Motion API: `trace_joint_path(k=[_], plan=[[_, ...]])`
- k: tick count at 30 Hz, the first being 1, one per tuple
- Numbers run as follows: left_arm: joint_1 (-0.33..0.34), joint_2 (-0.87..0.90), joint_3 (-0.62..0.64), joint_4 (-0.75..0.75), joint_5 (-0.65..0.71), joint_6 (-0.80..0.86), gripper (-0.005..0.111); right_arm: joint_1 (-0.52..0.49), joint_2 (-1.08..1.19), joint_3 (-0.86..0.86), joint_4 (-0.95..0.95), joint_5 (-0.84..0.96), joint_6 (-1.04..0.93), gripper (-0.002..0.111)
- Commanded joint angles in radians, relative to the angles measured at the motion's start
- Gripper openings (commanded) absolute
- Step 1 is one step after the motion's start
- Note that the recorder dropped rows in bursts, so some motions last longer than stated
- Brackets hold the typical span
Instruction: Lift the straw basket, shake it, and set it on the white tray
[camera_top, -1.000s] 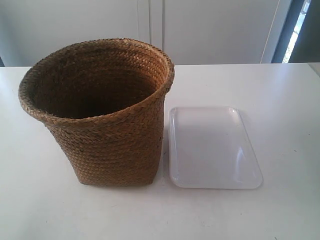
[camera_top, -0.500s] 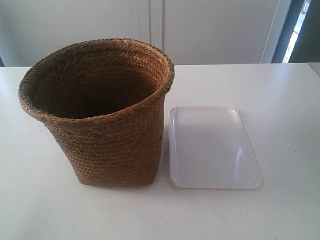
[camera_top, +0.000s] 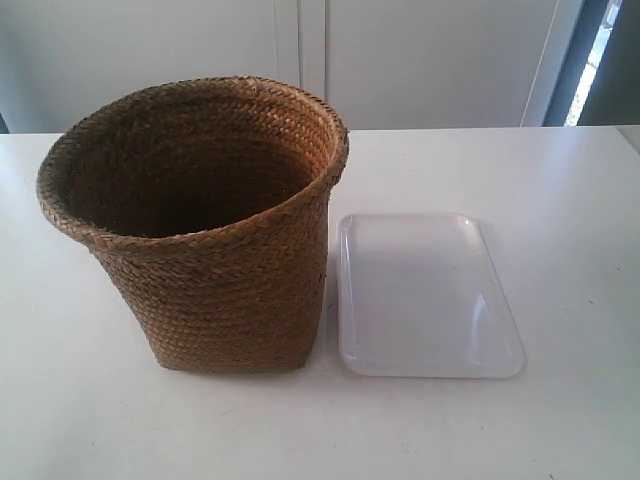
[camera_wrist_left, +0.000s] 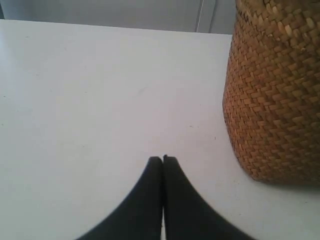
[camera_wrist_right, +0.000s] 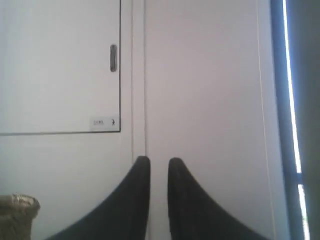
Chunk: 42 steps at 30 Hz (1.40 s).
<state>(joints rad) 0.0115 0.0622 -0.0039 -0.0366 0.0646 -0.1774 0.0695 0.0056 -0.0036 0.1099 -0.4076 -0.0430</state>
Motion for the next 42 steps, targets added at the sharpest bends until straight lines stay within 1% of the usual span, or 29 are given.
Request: trace_joint_path(k=[1, 4, 5, 6, 8, 10, 11, 12, 13, 15, 18, 20, 23, 25, 27, 29, 31, 32, 34, 35, 37, 38, 41, 42], plan=[[-0.004, -0.004, 0.004, -0.024, -0.043, -0.08, 0.0, -0.001, -0.006, 0.004, 0.012, -0.009, 0.187, 0.013], [-0.004, -0.004, 0.004, -0.072, -0.065, -0.243, 0.0, -0.001, -0.006, 0.004, 0.012, 0.023, 0.251, 0.013], [-0.003, -0.004, 0.004, -0.072, -0.1, -0.29, 0.0, -0.001, -0.006, 0.004, 0.014, 0.029, 0.251, 0.013], [-0.002, -0.004, 0.004, -0.075, -0.163, -0.329, 0.0, -0.001, -0.006, 0.004, 0.017, 0.028, 0.249, 0.013], [-0.001, -0.003, 0.004, -0.086, -0.36, -0.384, 0.0, -0.001, -0.006, 0.004, 0.082, -0.007, 0.249, 0.013], [-0.001, 0.01, 0.004, -0.133, -0.53, -0.366, 0.0, -0.001, -0.006, -0.002, 0.22, -0.047, 0.249, 0.013], [-0.001, 0.025, -0.005, -0.183, -0.571, -0.324, 0.0, -0.001, -0.006, -0.017, 0.283, -0.065, 0.247, 0.013], [-0.001, 0.044, -0.038, -0.235, -0.57, -0.283, 0.0, -0.001, 0.0, -0.037, 0.374, -0.086, 0.231, 0.013], [-0.001, 0.067, -0.068, -0.276, -0.557, -0.251, 0.0, -0.001, 0.017, -0.06, 0.425, -0.098, 0.217, 0.013], [-0.001, 0.128, -0.155, -0.284, -0.531, -0.164, 0.0, -0.001, 0.078, -0.115, 0.483, -0.138, 0.193, 0.013], [-0.001, 0.241, -0.303, -0.225, -0.504, -0.039, 0.0, -0.001, 0.195, -0.223, 0.481, -0.159, 0.176, 0.013], [-0.001, 0.33, -0.394, -0.213, -0.477, 0.012, 0.0, -0.001, 0.288, -0.296, 0.464, -0.157, 0.166, 0.013], [-0.001, 0.482, -0.531, -0.203, -0.403, 0.048, 0.0, -0.001, 0.46, -0.454, 0.456, -0.079, 0.043, 0.013], [-0.001, 0.604, -0.615, -0.19, -0.33, 0.054, 0.0, -0.001, 0.595, -0.58, 0.456, 0.044, -0.048, 0.013], [-0.001, 0.732, -0.711, -0.179, -0.213, 0.054, 0.0, -0.001, 0.734, -0.716, 0.456, 0.221, -0.135, 0.013], [-0.001, 0.863, -0.819, -0.163, -0.044, 0.062, 0.0, -0.001, 0.873, -0.847, 0.456, 0.426, -0.201, 0.013], [-0.001, 0.964, -0.92, -0.163, 0.117, 0.062, 0.0, -0.001, 1.03, -0.98, 0.467, 0.635, -0.198, 0.013], [-0.001, 1.032, -0.988, -0.163, 0.235, 0.066, 0.0, -0.001, 1.102, -1.056, 0.47, 0.759, -0.198, 0.013], [-0.001, 1.111, -1.077, -0.163, 0.397, 0.104, 0.0, -0.001, 1.22, -1.206, 0.47, 1.0, -0.197, 0.013], [-0.001, 1.143, -1.137, -0.165, 0.51, 0.143, 0.0, -0.001, 1.276, -1.275, 0.47, 1.107, -0.197, 0.013], [-0.001, 1.179, -1.215, -0.178, 0.636, 0.194, 0.0, -0.001, 1.359, -1.387, 0.47, 1.267, -0.195, 0.013], [-0.001, 1.185, -1.249, -0.189, 0.679, 0.221, 0.0, -0.001, 1.393, -1.442, 0.467, 1.337, -0.202, 0.011], [-0.001, 1.175, -1.332, -0.186, 0.731, 0.23, 0.0, -0.001, 1.458, -1.57, 0.453, 1.469, -0.222, 0.0], [-0.001, 1.176, -1.358, -0.184, 0.752, 0.23, 0.0, -0.001, 1.471, -1.612, 0.451, 1.511, -0.222, 0.0]])
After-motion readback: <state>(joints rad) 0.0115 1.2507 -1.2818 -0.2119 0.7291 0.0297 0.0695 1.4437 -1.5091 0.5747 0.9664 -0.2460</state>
